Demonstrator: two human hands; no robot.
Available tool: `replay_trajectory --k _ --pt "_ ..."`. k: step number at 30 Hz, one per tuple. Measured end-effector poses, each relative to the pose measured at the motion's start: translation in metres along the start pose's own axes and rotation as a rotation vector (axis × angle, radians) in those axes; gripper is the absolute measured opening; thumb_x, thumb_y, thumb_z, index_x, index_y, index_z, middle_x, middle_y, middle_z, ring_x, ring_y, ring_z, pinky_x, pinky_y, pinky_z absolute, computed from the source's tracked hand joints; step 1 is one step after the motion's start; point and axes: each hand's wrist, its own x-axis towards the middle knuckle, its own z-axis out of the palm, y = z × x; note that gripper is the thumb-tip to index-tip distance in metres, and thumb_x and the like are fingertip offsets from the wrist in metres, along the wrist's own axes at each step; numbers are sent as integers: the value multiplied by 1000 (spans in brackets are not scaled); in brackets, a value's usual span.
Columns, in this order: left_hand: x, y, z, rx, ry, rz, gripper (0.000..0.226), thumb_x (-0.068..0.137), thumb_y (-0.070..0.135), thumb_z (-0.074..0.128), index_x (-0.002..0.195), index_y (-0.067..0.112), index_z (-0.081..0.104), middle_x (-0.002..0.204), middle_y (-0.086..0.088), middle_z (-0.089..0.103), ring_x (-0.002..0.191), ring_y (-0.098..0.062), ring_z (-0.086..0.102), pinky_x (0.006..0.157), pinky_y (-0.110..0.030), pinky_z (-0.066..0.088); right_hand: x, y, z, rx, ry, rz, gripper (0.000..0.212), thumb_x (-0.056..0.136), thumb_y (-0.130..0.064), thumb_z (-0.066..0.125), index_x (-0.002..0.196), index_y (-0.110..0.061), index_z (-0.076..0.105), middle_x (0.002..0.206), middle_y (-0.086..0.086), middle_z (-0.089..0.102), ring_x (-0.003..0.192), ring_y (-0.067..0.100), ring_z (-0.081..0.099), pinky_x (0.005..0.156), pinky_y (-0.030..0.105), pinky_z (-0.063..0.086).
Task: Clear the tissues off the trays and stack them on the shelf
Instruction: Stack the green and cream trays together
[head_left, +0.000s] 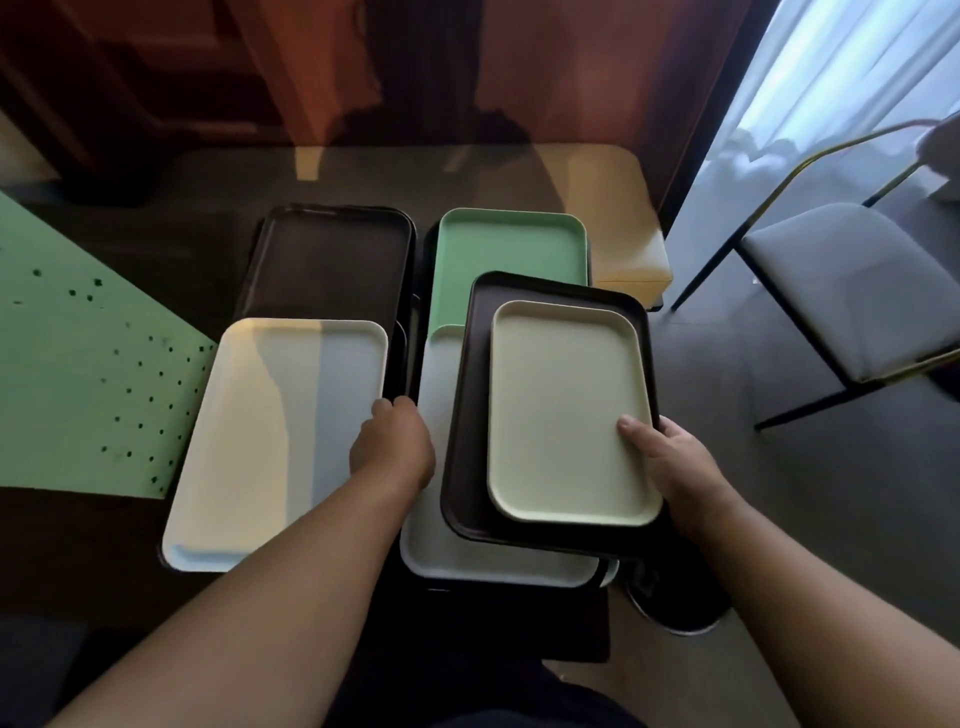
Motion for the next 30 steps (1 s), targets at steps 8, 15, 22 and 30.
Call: replay_trajectory --k 8,15,22,30 --pt "-8 4 1 -138 32 -42 24 94 -1 48 117 5 47 107 -14 58 95 -35 60 73 -41 46 -1 8 3 -2 6 24 26 98 -25 66 117 -8 67 105 14 78 92 32 75 88 48 60" --pt "-13 -1 -15 -692 100 -40 15 105 18 39 117 12 46 101 -8 60 89 -28 60 77 -40 51 -12 5 3 13 -16 3 18 99 -27 64 111 -14 69 102 9 79 91 28 75 85 43 60" --pt "-5 -3 -29 -1025 198 -66 18 104 22 49 119 13 54 108 -7 63 91 -18 58 75 -29 42 -13 -18 18 38 -86 -78 16 104 -26 54 110 -21 68 96 -2 80 84 16 77 74 33 61" --pt "8 -6 -43 -1450 33 -72 45 94 46 57 122 12 68 117 -14 74 113 -32 69 103 -53 52 -14 -49 44 -12 -217 -126 23 108 -20 45 124 -19 62 112 6 75 94 18 74 77 32 60"
